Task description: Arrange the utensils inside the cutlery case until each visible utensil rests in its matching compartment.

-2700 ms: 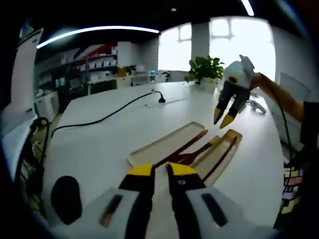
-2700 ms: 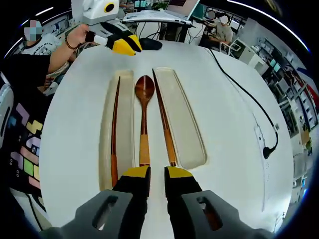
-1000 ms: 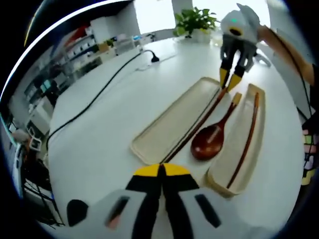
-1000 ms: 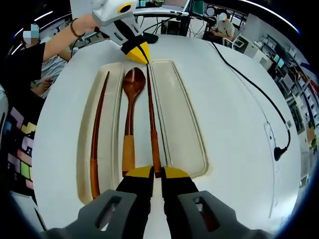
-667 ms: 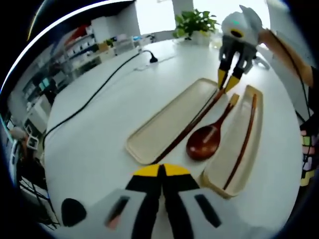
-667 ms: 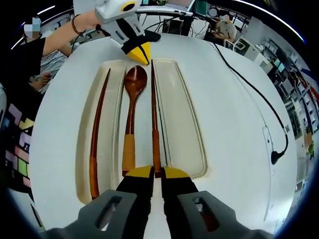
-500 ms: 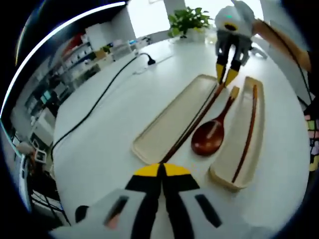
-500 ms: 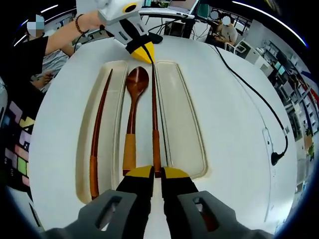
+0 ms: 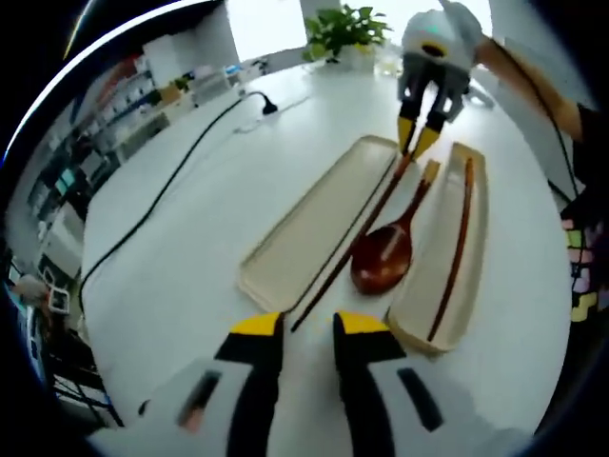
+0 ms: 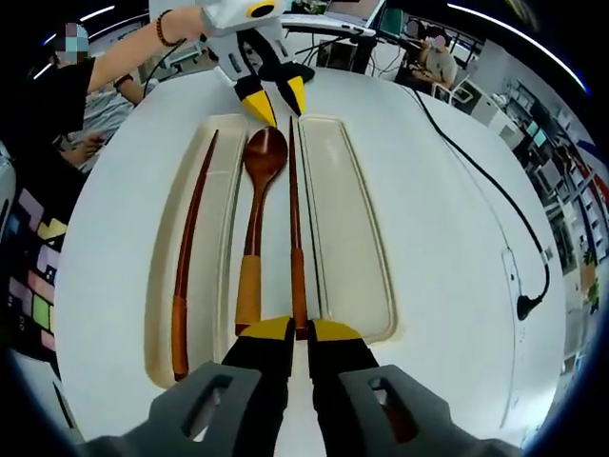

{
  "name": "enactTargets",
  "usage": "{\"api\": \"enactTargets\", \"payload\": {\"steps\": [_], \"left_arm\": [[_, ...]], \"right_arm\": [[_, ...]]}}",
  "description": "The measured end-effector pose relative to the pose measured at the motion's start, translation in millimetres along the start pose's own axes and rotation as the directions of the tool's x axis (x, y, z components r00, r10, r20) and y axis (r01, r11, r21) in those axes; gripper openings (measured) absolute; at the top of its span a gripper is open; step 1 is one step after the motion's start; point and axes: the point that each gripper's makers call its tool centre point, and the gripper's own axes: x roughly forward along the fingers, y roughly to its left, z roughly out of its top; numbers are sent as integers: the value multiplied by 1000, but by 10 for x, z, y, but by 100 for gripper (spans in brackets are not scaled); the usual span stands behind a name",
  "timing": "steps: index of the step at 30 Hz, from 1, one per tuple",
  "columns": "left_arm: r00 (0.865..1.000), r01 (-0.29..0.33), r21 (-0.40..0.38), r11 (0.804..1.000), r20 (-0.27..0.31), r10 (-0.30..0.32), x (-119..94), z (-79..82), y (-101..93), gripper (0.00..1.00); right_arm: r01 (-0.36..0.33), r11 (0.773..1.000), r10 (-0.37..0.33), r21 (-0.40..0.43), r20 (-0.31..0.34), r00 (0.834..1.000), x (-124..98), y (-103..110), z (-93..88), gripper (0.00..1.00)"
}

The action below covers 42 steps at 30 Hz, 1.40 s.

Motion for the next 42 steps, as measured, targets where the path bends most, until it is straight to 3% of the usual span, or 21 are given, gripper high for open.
{"api": "enactTargets", "payload": {"steps": [4, 6, 8, 10, 14, 17, 25, 27, 28, 30, 32, 33, 37, 39, 41, 42], "left_arm": [[995, 51, 36, 998, -88, -47, 24, -1, -19, 20], [976, 131, 21, 991, -179, -125, 7, -49, -134, 13], [966, 155, 79, 985, -221, -134, 26, -23, -123, 13], [953, 175, 86, 981, -265, -146, 36, -15, -128, 13], [930, 230, 172, 958, -329, -164, 50, -2, -155, 12], [919, 245, 193, 950, -360, -164, 61, 7, -161, 12], [896, 232, 187, 955, -424, -134, 69, 9, -191, 11], [890, 250, 222, 943, -437, -133, 65, 4, -198, 9], [883, 274, 257, 927, -449, -137, 62, -1, -209, 9], [881, 269, 259, 928, -455, -129, 70, 1, -225, 8], [871, 306, 331, 893, -477, -121, 72, 2, -220, 6], [873, 299, 348, 889, -475, -107, 77, 4, -221, 4], [874, 279, 341, 898, -477, -90, 82, 5, -198, 3], [877, 279, 324, 904, -468, -103, 76, 4, -183, 3], [878, 295, 316, 902, -462, -125, 81, 9, -175, 2], [876, 278, 263, 924, -465, -131, 76, 0, -183, 2]], "right_arm": [[-7, 1000, 7, -5, -9, 1000, 2, -1, 2, 4], [-6, 1000, 6, -5, -17, 1000, 4, -2, 4, 5], [-10, 1000, 10, -10, -25, 1000, 6, -1, 5, 5], [-13, 1000, 13, -13, -30, 999, 4, 1, 2, 5], [-26, 999, 26, -19, -40, 999, 8, 1, 4, 5], [-39, 999, 38, -10, -48, 998, 12, -2, 6, 5], [-62, 998, 59, -21, -113, 992, 26, 11, 11, 5], [-71, 997, 65, -44, -135, 989, 25, 15, 5, 5], [-76, 996, 67, -53, -148, 987, 27, 18, 6, 5], [-79, 996, 70, -49, -172, 983, 31, 16, 7, 5], [-82, 996, 73, -39, -195, 978, 37, 12, 9, 5], [-83, 996, 73, -40, -201, 977, 37, 12, 5, 5], [-82, 996, 74, -33, -202, 977, 31, 3, -6, 5], [-85, 995, 75, -44, -195, 978, 28, 4, -9, 5], [-79, 997, 73, -17, -228, 971, 38, -9, 2, 5], [-75, 997, 70, -12, -242, 968, 40, -8, 3, 5]]}}
